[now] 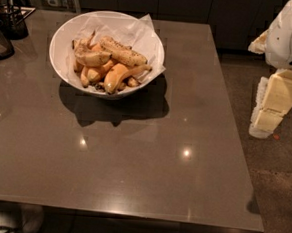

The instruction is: Pick banana from white bowl

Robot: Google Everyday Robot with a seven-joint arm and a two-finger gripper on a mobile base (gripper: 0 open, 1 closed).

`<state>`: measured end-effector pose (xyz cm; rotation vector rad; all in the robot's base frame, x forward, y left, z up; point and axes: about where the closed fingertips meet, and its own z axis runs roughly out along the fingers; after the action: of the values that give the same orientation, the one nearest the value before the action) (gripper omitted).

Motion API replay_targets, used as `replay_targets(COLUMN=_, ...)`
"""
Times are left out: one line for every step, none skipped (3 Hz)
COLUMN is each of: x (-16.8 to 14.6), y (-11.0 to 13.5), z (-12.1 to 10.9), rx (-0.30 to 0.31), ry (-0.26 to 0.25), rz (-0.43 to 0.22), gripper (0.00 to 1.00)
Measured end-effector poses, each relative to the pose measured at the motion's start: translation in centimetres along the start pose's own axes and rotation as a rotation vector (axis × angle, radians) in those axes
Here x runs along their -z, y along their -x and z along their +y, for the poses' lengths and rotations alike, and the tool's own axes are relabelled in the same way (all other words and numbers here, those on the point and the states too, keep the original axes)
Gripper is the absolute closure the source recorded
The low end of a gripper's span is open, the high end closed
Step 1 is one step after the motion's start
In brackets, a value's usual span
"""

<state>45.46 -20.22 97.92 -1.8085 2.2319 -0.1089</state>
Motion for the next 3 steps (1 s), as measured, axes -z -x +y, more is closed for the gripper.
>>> replay_targets(x=-0.9, y=2.3, z=-0.7, rx=0.098, ry=0.025, rz=0.043, gripper=0.00)
replay_targets(x=-0.8, y=2.8, z=-1.1, rx=0.102, ry=0.004, rz=0.033, gripper=0.00)
replay_targets(x=-0.9, y=5.4, z=-2.5, rx=0.143, ry=-0.031, rz=0.028, gripper=0.00)
